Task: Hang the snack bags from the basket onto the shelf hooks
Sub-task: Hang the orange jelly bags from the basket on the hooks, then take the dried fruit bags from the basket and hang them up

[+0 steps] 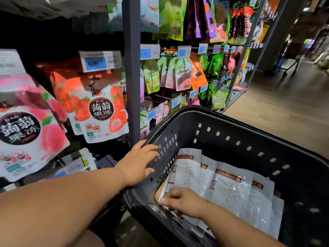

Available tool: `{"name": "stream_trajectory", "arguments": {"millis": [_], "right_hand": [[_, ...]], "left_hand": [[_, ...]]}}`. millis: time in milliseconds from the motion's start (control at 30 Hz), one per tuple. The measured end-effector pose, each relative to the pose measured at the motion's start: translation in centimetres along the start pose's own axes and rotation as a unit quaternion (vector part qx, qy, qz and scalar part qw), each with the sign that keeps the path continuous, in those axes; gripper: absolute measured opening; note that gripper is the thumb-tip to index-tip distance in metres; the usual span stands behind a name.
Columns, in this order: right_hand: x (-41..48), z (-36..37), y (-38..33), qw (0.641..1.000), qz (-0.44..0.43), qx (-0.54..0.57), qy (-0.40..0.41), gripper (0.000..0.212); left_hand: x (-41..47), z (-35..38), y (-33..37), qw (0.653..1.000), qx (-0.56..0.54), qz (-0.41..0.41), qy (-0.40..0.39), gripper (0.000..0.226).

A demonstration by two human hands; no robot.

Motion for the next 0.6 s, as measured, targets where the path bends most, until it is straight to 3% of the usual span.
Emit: {"name": "stream_trajectory", "arguments": {"millis": [67, 167, 300, 500, 600], "right_hand": [[1.0, -1.4, 2.4, 0.993, 0.032, -0.043, 0.11, 0.015], [1.1, -3.5, 5.4, 0.971, 0.103, -0.104, 0.191, 0.027], [0.8, -4.8, 8.3, 0.951, 0.151, -0.132, 0.233, 0.047], [1.3, -4.4, 9.1, 0.949, 0.156, -0.068, 0.264, 0.036], [1.5, -3.8, 9.4, 0.952, 0.149, -0.047, 0.262, 0.048]], "left_hand": [[-0.2, 0.0, 0.1, 1.0, 0.013, 0.002, 0.015, 0.053], [-0.2, -0.1, 0.1, 0.999, 0.02, 0.006, 0.029, 0.053], [0.3, 0.3, -0.3, 0.999, 0.023, 0.016, 0.042, 0.055], [0.7, 0.6, -0.4, 0.999, 0.019, 0.012, 0.046, 0.055], [0.7, 0.5, -0.3, 0.998, 0.029, 0.012, 0.046, 0.056]]}}
Point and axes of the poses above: each hand's wrist, its own x-axis towards the middle knuckle, its own z-axis out of the palm, y = z × x, the point moved 5 cm from there along x, towards the middle knuckle, and after that the axes turned 7 degrees about -z, right-handed, at the moved point
